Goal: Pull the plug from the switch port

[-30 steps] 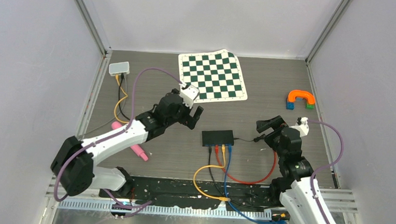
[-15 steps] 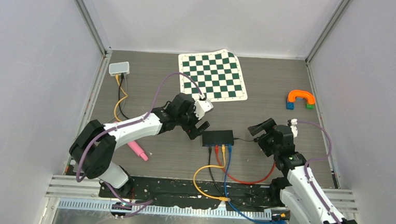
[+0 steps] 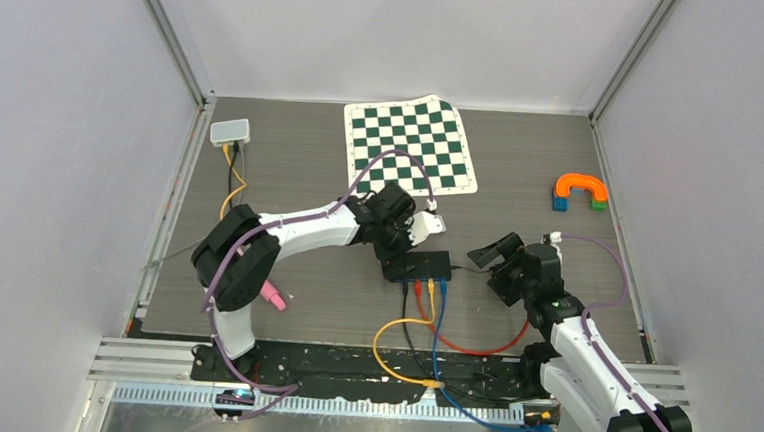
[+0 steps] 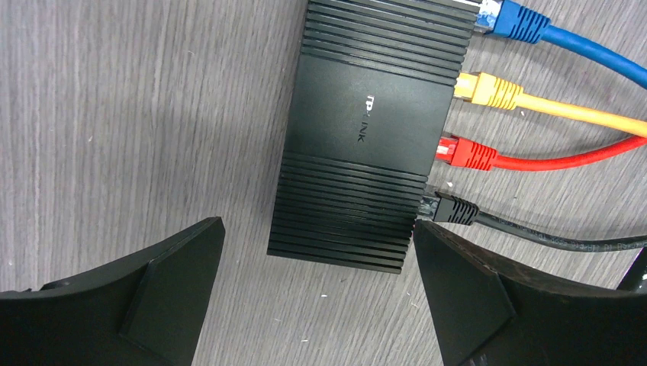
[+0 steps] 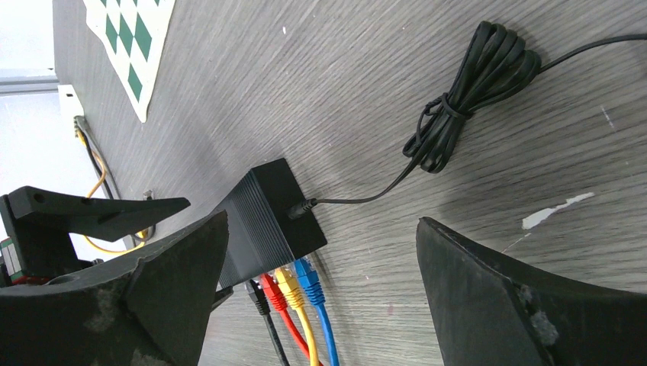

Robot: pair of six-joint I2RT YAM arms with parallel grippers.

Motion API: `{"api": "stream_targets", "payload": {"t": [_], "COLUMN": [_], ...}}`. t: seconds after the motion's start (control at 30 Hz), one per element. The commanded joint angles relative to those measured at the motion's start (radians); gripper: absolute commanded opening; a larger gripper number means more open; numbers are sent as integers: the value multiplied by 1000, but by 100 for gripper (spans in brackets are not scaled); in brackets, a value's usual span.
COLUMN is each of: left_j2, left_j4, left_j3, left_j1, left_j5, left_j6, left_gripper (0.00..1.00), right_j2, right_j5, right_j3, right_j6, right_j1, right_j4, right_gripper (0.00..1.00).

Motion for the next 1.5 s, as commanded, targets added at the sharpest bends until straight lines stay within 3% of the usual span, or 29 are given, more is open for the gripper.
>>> {"api": "stream_targets", "payload": {"t": [0.0, 0.23, 0.37, 0.77, 0.87, 1.0, 1.1, 1.2, 1.47], "left_j2": [36, 63, 52, 136, 144, 146, 137, 127, 121], "left_j4": [-101, -177, -201, -187, -205, -224, -211, -196, -199], "left_j3": [75, 103, 102, 175, 173, 157, 136, 121, 111], "left_j1": [-4, -9, -18, -39, -40, -40, -40, -40, -44], "left_j5": [7, -2, -12, -60, -66, -65, -60, -44, -45], "left_j6": [50, 72, 69, 61, 60, 59, 48, 36, 23], "left_gripper": [99, 95, 99, 100, 94, 80, 70, 62, 61], "right_j2": [31, 94, 131, 232, 236, 216, 188, 171, 175], "right_j5": [-29, -69, -85, -153, -145, -101, -78, -40, 171], "right_j3": [-6, -1, 4, 33, 31, 12, -9, -29, -38], "right_j6": [-10, -10, -10, -26, -19, 16, 68, 134, 321], "right_j1": [2, 3, 2, 2, 2, 2, 7, 26, 183], "right_j4": [64, 117, 140, 192, 177, 168, 185, 199, 218], "right_gripper": [100, 97, 96, 96, 96, 78, 59, 54, 48]}}
